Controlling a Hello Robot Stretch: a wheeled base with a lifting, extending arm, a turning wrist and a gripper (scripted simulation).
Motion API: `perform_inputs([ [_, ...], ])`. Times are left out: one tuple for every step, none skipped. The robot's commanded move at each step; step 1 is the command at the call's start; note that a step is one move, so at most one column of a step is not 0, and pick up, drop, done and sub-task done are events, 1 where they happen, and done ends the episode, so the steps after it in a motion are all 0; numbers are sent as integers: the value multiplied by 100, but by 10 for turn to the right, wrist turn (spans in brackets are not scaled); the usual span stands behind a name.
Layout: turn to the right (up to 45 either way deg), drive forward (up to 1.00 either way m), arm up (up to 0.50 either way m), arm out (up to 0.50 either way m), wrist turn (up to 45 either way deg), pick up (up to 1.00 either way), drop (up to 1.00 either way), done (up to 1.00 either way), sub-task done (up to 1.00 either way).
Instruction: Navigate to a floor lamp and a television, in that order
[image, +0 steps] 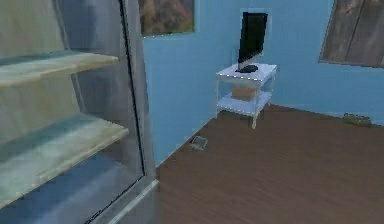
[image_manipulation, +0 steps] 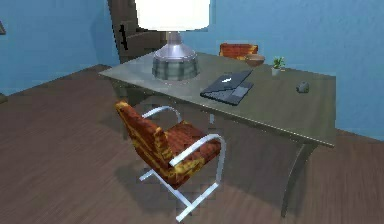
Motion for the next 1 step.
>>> perform_inputs([
  [240,0,0,0,0,0,0,0,0],
])
